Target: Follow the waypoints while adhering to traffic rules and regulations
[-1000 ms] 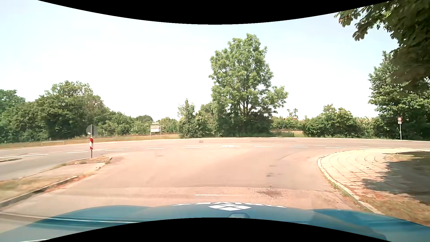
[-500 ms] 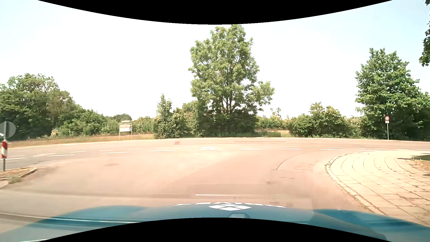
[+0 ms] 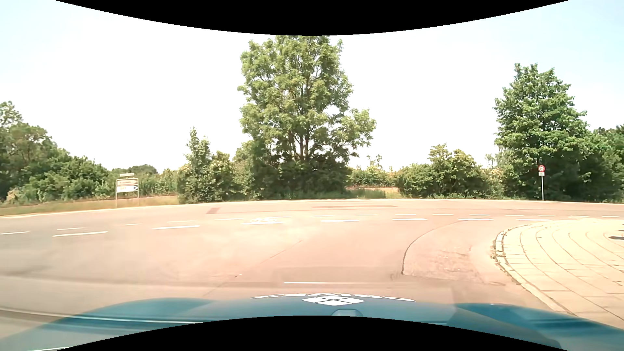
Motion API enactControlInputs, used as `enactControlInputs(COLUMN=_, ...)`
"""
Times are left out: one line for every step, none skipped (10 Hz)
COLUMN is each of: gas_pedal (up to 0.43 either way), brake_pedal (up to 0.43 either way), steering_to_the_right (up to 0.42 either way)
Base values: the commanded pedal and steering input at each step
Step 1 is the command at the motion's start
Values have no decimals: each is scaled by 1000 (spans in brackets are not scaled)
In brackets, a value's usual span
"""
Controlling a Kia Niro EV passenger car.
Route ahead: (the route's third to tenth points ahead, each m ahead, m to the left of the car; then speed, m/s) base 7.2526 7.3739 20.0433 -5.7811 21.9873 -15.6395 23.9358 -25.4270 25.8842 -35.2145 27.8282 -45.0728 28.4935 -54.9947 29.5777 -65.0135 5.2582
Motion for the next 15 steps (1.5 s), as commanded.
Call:
enactControlInputs(gas_pedal=0, brake_pedal=201, steering_to_the_right=146)
enactControlInputs(gas_pedal=0, brake_pedal=189, steering_to_the_right=150)
enactControlInputs(gas_pedal=0, brake_pedal=134, steering_to_the_right=156)
enactControlInputs(gas_pedal=0, brake_pedal=30, steering_to_the_right=167)
enactControlInputs(gas_pedal=0, brake_pedal=0, steering_to_the_right=176)
enactControlInputs(gas_pedal=0, brake_pedal=0, steering_to_the_right=178)
enactControlInputs(gas_pedal=0, brake_pedal=0, steering_to_the_right=179)
enactControlInputs(gas_pedal=0, brake_pedal=0, steering_to_the_right=181)
enactControlInputs(gas_pedal=0, brake_pedal=0, steering_to_the_right=185)
enactControlInputs(gas_pedal=138, brake_pedal=0, steering_to_the_right=190)
enactControlInputs(gas_pedal=169, brake_pedal=0, steering_to_the_right=195)
enactControlInputs(gas_pedal=189, brake_pedal=0, steering_to_the_right=203)
enactControlInputs(gas_pedal=189, brake_pedal=0, steering_to_the_right=210)
enactControlInputs(gas_pedal=209, brake_pedal=0, steering_to_the_right=219)
enactControlInputs(gas_pedal=220, brake_pedal=0, steering_to_the_right=228)
